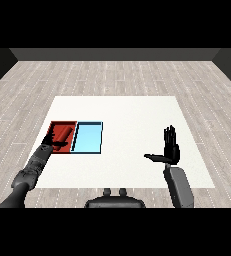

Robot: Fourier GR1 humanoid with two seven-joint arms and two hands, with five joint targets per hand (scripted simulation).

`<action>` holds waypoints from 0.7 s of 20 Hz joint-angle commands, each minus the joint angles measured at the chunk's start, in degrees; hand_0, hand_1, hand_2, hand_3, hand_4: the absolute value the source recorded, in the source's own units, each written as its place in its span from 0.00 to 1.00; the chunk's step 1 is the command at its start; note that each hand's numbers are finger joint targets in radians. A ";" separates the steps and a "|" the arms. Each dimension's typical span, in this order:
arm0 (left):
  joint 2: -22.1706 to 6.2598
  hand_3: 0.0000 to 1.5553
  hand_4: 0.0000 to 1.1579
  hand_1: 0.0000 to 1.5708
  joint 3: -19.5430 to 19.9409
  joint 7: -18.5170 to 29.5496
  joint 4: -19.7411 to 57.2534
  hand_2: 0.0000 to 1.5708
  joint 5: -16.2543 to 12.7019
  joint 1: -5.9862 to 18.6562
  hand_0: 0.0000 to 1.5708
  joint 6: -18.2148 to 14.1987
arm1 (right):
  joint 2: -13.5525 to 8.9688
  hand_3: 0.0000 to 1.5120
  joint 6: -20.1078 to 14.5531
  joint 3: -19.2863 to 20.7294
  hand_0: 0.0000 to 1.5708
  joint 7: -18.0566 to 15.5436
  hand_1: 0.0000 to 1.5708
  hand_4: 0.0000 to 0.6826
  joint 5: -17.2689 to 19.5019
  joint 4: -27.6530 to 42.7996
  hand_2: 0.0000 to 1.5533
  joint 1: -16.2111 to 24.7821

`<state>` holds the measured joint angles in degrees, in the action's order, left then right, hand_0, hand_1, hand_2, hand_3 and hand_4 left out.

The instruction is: Pick the red can and put it in the red box

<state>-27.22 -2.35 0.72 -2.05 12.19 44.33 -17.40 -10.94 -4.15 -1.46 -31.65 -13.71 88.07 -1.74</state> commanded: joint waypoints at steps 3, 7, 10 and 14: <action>-1.69 0.00 0.00 0.00 4.09 1.79 -1.94 0.00 -3.78 -0.01 0.00 -1.50 | -0.32 0.00 0.07 1.10 0.00 1.16 0.00 0.00 -0.29 -0.34 0.00 -2.61; 0.92 0.00 0.00 0.00 13.73 16.17 -10.48 0.00 -13.41 -1.27 0.00 -6.24 | 0.27 0.00 1.30 -0.28 0.00 0.30 0.00 0.00 -1.00 3.25 0.00 1.96; 3.29 0.00 0.00 0.00 18.67 28.81 -17.76 0.00 -18.85 -2.52 0.00 -2.94 | -0.33 0.00 2.87 -0.08 0.00 -0.77 0.00 0.00 -1.47 2.77 0.00 1.16; 7.69 0.00 0.00 0.00 18.72 39.01 -26.50 0.00 -21.34 -4.10 0.00 5.25 | -1.12 0.00 3.64 0.95 0.00 -0.93 0.00 0.00 -1.94 1.34 0.00 1.72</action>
<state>-23.22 14.48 29.70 -21.13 -5.69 41.60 -16.81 -11.11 -1.72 -1.46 -32.03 -14.96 89.79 -0.77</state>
